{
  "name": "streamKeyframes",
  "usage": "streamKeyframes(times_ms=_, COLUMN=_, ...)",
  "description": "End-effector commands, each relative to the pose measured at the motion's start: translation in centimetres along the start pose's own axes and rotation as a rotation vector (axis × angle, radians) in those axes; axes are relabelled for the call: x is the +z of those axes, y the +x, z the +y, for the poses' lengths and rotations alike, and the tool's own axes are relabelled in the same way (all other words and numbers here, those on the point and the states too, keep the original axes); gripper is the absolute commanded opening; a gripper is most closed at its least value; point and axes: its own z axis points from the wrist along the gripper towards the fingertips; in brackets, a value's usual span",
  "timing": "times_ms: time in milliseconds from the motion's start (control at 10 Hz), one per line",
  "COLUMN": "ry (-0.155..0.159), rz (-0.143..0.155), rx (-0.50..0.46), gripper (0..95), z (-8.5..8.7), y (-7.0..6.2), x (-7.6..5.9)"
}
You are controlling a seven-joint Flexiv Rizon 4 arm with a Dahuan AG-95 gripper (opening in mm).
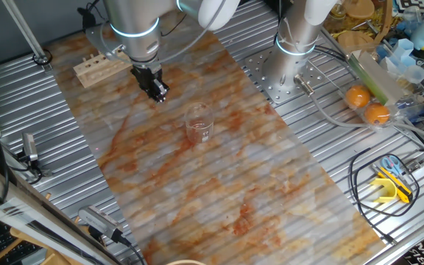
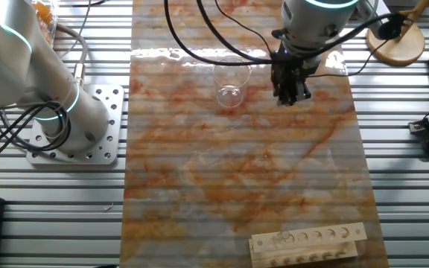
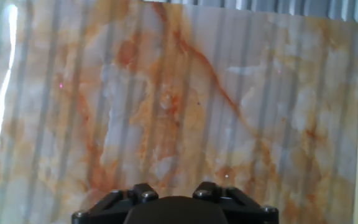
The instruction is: Pour out the test tube
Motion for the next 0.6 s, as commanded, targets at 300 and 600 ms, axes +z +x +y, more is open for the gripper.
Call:
streamKeyframes(times_ms=300, ry=0.014, rz=0.001, rx=-0.028, gripper=0.0, z=-0.03, y=0.21, x=0.17)
streamKeyframes(times_ms=600, ry=0.039, rz=0.012, rx=-0.057, gripper=0.0, z=-0.03, y=0.23, x=0.20)
